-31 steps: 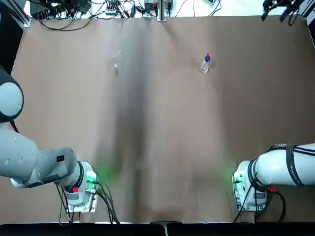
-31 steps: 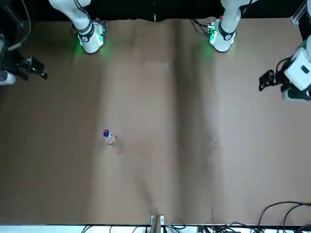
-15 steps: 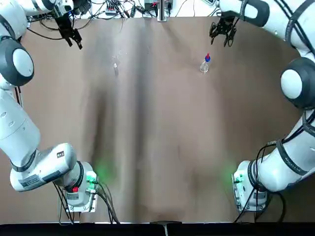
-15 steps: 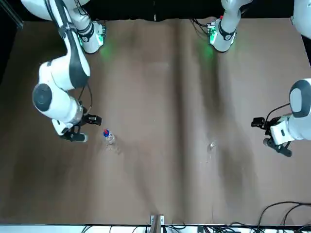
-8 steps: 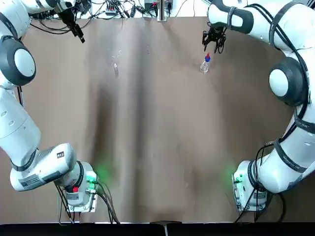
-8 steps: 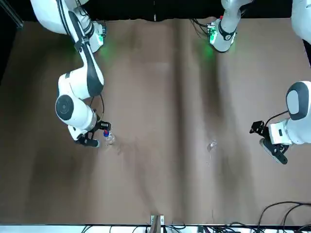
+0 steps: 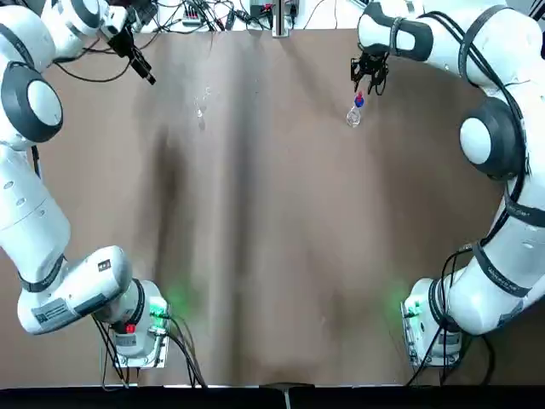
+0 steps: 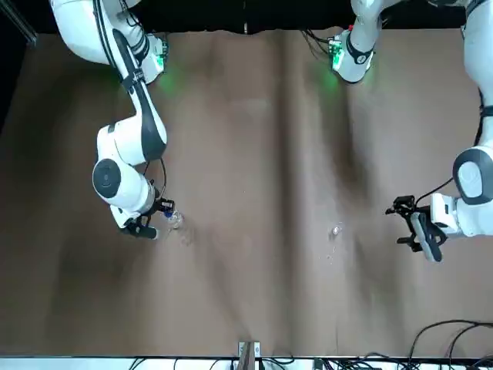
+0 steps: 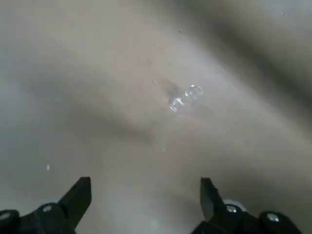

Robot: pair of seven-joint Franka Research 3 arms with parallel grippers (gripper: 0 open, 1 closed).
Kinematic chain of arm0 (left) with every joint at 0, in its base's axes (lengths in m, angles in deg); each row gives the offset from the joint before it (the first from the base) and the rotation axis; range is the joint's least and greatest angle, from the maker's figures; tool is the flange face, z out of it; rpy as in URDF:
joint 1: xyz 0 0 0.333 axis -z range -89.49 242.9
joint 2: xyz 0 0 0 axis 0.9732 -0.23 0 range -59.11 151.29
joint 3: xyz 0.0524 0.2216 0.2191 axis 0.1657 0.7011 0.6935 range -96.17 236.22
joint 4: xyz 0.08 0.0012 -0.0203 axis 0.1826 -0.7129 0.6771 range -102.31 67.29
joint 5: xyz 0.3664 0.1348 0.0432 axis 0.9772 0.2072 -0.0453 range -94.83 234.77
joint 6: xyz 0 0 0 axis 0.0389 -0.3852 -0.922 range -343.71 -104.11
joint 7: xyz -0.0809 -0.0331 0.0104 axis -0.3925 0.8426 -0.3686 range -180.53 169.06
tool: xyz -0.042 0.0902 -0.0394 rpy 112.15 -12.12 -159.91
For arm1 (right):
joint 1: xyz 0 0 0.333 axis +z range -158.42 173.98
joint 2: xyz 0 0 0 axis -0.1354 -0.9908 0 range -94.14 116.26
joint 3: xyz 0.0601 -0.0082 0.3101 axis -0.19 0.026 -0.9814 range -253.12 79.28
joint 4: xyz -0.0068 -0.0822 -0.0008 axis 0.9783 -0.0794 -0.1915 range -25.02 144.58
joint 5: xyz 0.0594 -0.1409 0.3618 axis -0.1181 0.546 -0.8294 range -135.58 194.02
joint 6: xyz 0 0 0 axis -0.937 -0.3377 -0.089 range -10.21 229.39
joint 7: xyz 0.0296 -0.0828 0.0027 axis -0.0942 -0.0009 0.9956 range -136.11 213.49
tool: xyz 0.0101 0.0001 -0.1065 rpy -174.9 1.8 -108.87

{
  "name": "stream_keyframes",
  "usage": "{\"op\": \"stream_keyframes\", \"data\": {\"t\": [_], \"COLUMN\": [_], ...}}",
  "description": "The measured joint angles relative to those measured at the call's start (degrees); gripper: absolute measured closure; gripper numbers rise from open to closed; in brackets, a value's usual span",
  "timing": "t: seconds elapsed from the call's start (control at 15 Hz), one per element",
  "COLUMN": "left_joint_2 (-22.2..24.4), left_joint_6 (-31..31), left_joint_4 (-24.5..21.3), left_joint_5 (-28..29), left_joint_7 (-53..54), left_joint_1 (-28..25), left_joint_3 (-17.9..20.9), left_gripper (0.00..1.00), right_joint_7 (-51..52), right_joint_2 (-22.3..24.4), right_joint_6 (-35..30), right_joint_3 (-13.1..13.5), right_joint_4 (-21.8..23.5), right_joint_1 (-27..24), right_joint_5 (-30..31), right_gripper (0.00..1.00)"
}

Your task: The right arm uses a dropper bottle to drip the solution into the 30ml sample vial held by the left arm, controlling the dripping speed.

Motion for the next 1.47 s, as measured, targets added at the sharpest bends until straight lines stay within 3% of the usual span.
{"op": "stream_keyframes", "data": {"t": [0.47, 0.8, 1.2, 1.47], "left_joint_2": [-6.3, -11.2, -11.3, -11.3], "left_joint_6": [-5.3, -11.0, -11.0, -10.9], "left_joint_4": [-0.1, -0.8, -2.9, -4.6], "left_joint_5": [-5.7, -10.1, -17.3, -18.0], "left_joint_7": [16.0, 26.0, 36.1, 41.9], "left_joint_1": [2.4, 5.6, 6.9, 6.9], "left_joint_3": [-0.4, -0.3, -0.4, -0.4], "left_gripper": [0.00, 0.00, 0.00, 0.00], "right_joint_7": [0.0, 0.0, 0.0, 0.0], "right_joint_2": [-1.0, -1.0, -1.2, -1.3], "right_joint_6": [0.9, 0.9, 0.9, 0.9], "right_joint_3": [0.0, 0.0, 0.0, 0.1], "right_joint_4": [-0.1, -0.1, -0.1, -0.1], "right_joint_1": [0.0, 0.0, 0.0, 0.0], "right_joint_5": [0.0, 0.0, 0.0, 0.0], "right_gripper": [0.62, 0.66, 0.69, 0.74]}}
